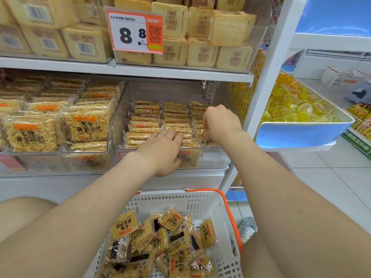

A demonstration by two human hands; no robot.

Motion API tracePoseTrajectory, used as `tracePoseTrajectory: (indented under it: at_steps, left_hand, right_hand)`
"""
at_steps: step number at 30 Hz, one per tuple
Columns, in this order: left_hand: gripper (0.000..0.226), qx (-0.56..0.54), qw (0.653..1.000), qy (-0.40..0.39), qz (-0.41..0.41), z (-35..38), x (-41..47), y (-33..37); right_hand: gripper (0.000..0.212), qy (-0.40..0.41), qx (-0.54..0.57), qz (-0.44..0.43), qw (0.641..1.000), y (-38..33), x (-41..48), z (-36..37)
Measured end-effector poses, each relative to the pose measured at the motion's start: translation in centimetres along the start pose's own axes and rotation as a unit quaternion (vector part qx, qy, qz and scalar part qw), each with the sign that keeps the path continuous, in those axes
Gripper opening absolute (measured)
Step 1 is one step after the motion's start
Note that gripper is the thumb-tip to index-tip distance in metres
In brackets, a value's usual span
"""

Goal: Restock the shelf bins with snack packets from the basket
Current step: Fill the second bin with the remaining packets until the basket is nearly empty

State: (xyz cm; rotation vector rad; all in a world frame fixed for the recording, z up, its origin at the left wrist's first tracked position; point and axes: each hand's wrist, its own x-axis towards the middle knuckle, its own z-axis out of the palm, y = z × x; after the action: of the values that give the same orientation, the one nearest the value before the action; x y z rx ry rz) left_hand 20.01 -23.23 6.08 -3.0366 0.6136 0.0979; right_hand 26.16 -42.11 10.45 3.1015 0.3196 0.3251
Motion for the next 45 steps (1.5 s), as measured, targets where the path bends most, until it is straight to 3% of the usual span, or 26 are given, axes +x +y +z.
tracePoseTrajectory:
  at_steps: [5, 9, 12, 15, 19, 21, 23, 26, 29, 32, 34, 37, 42, 45]
  left_hand:
    - [0.077, 0.002, 1.000, 0.001, 0.003, 0.1, -0.1, 0.1]
    - [0.083, -0.002, 1.000, -0.021, 0.000, 0.0, -0.3, 0.0]
    - [0.081, -0.012, 0.999, -0.028, -0.012, -0.8, -0.9, 0.5]
    - [0.065, -0.018, 0.999, 0.022, -0.026, -1.5, -1.8, 1.2]
    - [0.033, 0.024, 0.984, 0.174, -0.026, -1.6, -3.8, 1.1]
    - [0.029, 0.016, 0.983, 0.183, -0.014, -1.7, -4.9, 1.1]
    - [0.021, -0.042, 0.992, 0.122, -0.013, -1.9, -6.0, 1.3]
    - [0.012, -0.050, 0.997, -0.055, -0.037, -1.4, -7.7, 1.2]
    - [0.030, -0.007, 0.979, -0.202, -0.035, 0.4, -9.0, 0.7]
    - [0.037, -0.014, 0.968, -0.250, -0.029, 2.0, -9.6, 0.2]
    - [0.046, -0.031, 0.963, -0.267, -0.026, 3.1, -9.6, -0.3]
    - [0.049, -0.020, 0.953, -0.301, -0.031, 4.9, -9.9, -1.2]
    - [0.016, 0.053, 0.920, -0.385, -0.055, 7.9, -10.9, -2.0]
    - [0.013, 0.081, 0.894, -0.439, -0.044, 9.8, -11.8, -1.3]
  right_hand:
    - [0.019, -0.032, 0.020, 0.006, 0.999, 0.1, -0.3, 0.6]
    - [0.029, -0.070, 0.052, -0.005, 0.996, 0.9, -0.7, 0.1]
    - [0.037, -0.033, 0.057, 0.002, 0.998, 0.7, -1.4, -0.7]
    - [0.035, 0.016, 0.103, -0.025, 0.994, -0.6, -2.7, -1.7]
    - [0.025, 0.008, 0.125, -0.059, 0.990, -3.2, -5.6, -2.6]
    - [0.019, -0.016, 0.103, -0.087, 0.991, -4.3, -7.2, -2.5]
    - [0.013, -0.053, 0.073, -0.117, 0.989, -5.3, -8.8, -2.0]
    - [0.010, -0.105, 0.059, -0.165, 0.979, -6.8, -11.2, -0.8]
    - [0.017, -0.206, 0.069, -0.188, 0.958, -7.8, -12.7, 1.9]
    - [0.025, -0.308, 0.049, -0.197, 0.929, -8.4, -13.1, 5.2]
    - [0.019, -0.360, 0.017, -0.195, 0.912, -9.0, -13.0, 7.0]
    - [0.022, -0.384, -0.008, -0.187, 0.904, -10.5, -13.5, 9.5]
    - [0.018, -0.436, 0.000, -0.214, 0.874, -15.0, -16.9, 16.2]
    - [0.027, -0.463, 0.018, -0.269, 0.844, -17.9, -19.6, 19.6]
